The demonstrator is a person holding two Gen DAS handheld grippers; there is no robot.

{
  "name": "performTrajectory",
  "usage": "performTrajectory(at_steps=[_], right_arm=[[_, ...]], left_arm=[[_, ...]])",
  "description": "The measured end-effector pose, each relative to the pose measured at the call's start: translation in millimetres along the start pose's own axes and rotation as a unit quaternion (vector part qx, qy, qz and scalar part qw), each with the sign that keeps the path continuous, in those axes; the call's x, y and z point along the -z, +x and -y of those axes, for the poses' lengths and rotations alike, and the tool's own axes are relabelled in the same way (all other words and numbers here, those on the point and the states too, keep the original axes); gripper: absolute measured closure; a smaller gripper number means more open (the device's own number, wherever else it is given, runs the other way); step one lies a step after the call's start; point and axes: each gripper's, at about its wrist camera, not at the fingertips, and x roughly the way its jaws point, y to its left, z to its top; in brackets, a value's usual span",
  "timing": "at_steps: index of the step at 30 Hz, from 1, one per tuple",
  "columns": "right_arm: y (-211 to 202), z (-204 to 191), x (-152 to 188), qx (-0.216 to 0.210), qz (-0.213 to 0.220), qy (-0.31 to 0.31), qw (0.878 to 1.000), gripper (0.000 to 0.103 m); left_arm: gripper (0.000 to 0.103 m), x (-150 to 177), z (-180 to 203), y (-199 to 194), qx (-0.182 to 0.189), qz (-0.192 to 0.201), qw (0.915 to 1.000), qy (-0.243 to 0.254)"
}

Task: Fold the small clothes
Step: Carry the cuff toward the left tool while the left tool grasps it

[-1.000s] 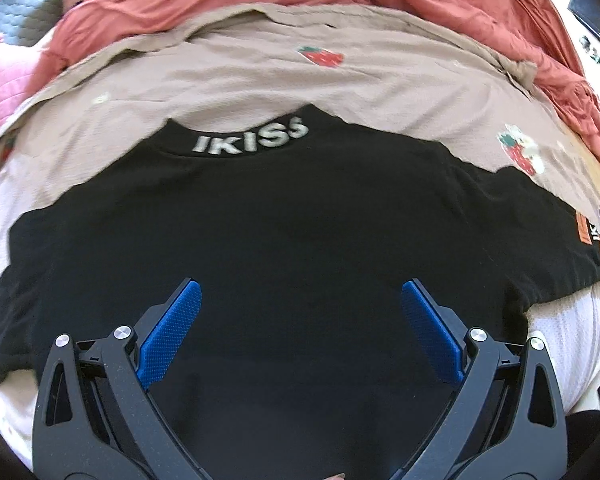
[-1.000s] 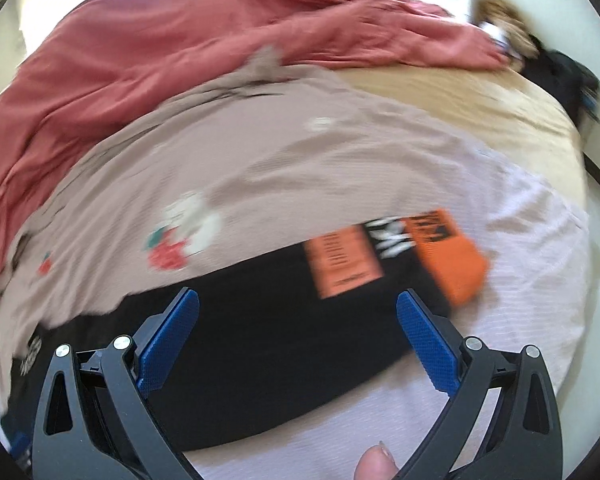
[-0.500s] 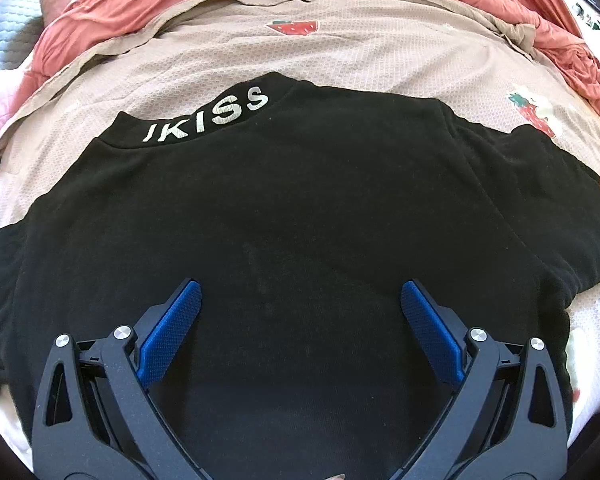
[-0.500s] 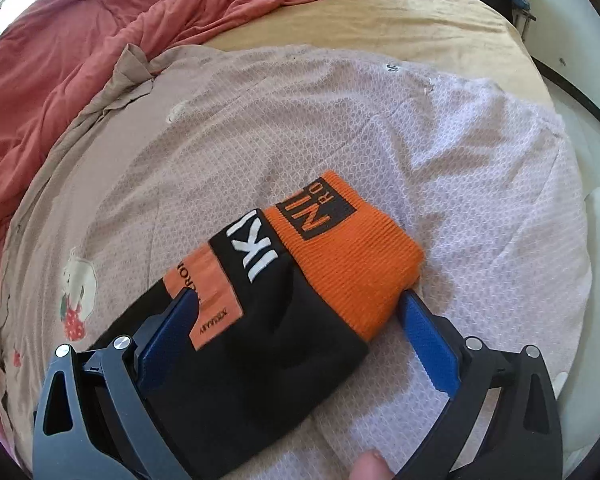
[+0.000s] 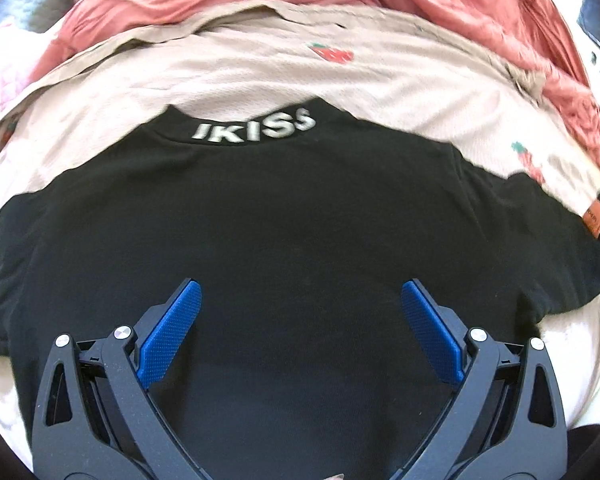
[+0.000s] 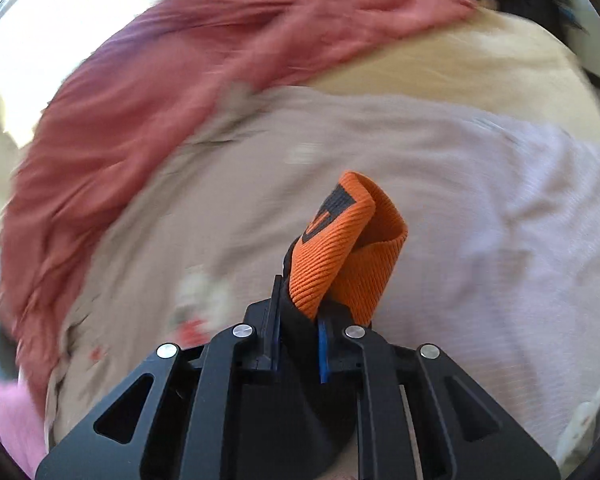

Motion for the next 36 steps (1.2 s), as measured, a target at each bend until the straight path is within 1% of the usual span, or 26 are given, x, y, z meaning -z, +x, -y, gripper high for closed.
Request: performTrajectory(at_steps=[1, 2, 3, 4, 5, 6, 8, 11, 12, 15, 16, 18, 19, 20, 21, 22, 23, 25, 26, 27, 28, 30, 31, 34, 35, 36], right_arm=[[-1.9, -13.0, 3.2, -0.015, 0.0, -0.017, 1.0, 0.091], [-4.3, -33.2, 9.0, -0.036, 0.0, -0.049, 0.998, 0.091], [-7.5, -57.0, 18.9, -0.06, -0.001, -0.088, 0.994, 0.091], [-8.9, -72.7, 26.6, -0.074, -0.004, -0.114, 0.991, 0.091], [-9.9, -87.7, 35.9, -0.089, -0.009, -0.138, 0.986, 0.091], [-10.5, -107.5, 51.0, -0.109, -0.019, -0.171, 0.979, 0.091], [-10.0, -135.1, 74.4, -0.129, -0.029, -0.219, 0.967, 0.091], [-9.1, -173.9, 126.6, -0.143, -0.05, -0.301, 0.942, 0.091], [-6.9, -185.9, 147.2, -0.143, -0.06, -0.334, 0.93, 0.09], [-2.6, -203.4, 186.8, -0.14, -0.08, -0.394, 0.905, 0.088], [1.2, -207.0, 192.7, -0.141, -0.088, -0.402, 0.9, 0.087], [4.6, -212.1, 204.6, -0.149, -0.105, -0.419, 0.89, 0.079], [3.9, -213.5, 204.8, -0.158, -0.111, -0.421, 0.886, 0.071], [0.6, -214.7, 202.8, -0.169, -0.114, -0.417, 0.886, 0.064], [-5.5, -214.5, 195.5, -0.191, -0.117, -0.404, 0.887, 0.048], [-10.3, -212.7, 190.5, -0.203, -0.116, -0.395, 0.888, 0.038], [-17.0, -210.5, 178.2, -0.22, -0.111, -0.377, 0.893, 0.037], [-24.1, -205.3, 164.3, -0.222, -0.1, -0.358, 0.901, 0.037], [-23.5, -200.3, 154.1, -0.209, -0.094, -0.349, 0.909, 0.036], [-19.8, -198.4, 148.2, -0.197, -0.093, -0.347, 0.912, 0.036], [-13.5, -190.2, 139.1, -0.16, -0.09, -0.344, 0.921, 0.036], [-2.3, -177.7, 128.4, -0.121, -0.097, -0.333, 0.93, 0.036], [1.6, -172.7, 125.9, -0.112, -0.1, -0.327, 0.933, 0.036], [7.1, -160.0, 117.6, -0.094, -0.105, -0.313, 0.939, 0.036], [7.7, -157.7, 116.6, -0.093, -0.106, -0.309, 0.941, 0.036], [9.6, -157.0, 117.1, -0.093, -0.108, -0.307, 0.941, 0.036]], left_arm=[[0.009, -0.4, -3.9, -2.5, 0.001, 0.002, 1.0, -0.007], [0.009, -0.7, -10.5, -6.3, 0.001, 0.005, 0.9998, -0.017], [0.009, -1.2, -16.8, -9.8, 0.001, 0.009, 0.9996, -0.027], [0.009, -1.4, -22.7, -12.8, 0.0, 0.011, 0.9993, -0.036], [0.009, -1.6, -31.2, -16.4, -0.001, 0.014, 0.9987, -0.049], [0.009, -1.8, -39.4, -19.2, -0.001, 0.016, 0.998, -0.06], [0.009, -1.1, -56.0, -25.2, -0.001, 0.021, 0.9963, -0.083], [0.009, -1.0, -78.5, -31.0, -0.003, 0.025, 0.9937, -0.109], [0.009, -0.6, -85.0, -32.3, -0.002, 0.025, 0.9927, -0.118], [0.009, 1.4, -99.7, -36.8, 0.002, 0.026, 0.9903, -0.136], [0.009, 2.0, -102.8, -38.5, 0.002, 0.027, 0.9898, -0.14], [0.009, 3.2, -109.0, -41.0, 0.005, 0.029, 0.9885, -0.148], [0.009, 3.8, -111.0, -41.6, 0.006, 0.028, 0.9881, -0.151], [0.009, 4.1, -112.3, -41.1, 0.01, 0.026, 0.9872, -0.157], [0.009, 4.5, -112.6, -40.8, 0.014, 0.025, 0.9866, -0.16], [0.009, 4.3, -111.8, -40.5, 0.019, 0.023, 0.9861, -0.163], [0.009, 4.3, -109.6, -40.2, 0.027, 0.021, 0.9857, -0.165], [0.009, 4.9, -100.8, -39.2, 0.045, 0.013, 0.9856, -0.163], [0.009, 5.1, -94.8, -38.0, 0.058, 0.007, 0.9851, -0.161], [0.009, 5.3, -89.0, -36.3, 0.075, 0.0, 0.984, -0.162], [0.009, 5.7, -83.0, -33.8, 0.092, -0.007, 0.982, -0.165], [0.009, 5.9, -68.1, -27.7, 0.127, -0.021, 0.9774, -0.167], [0.009, 5.3, -60.8, -24.7, 0.139, -0.028, 0.9758, -0.167], [0.016, 0.6, -35.6, -15.7, 0.177, -0.044, 0.9685, -0.17], [0.021, -0.8, -28.6, -13.6, 0.174, -0.046, 0.9698, -0.165], [0.032, -2.0, -21.9, -11.0, 0.162, -0.046, 0.9735, -0.155]])
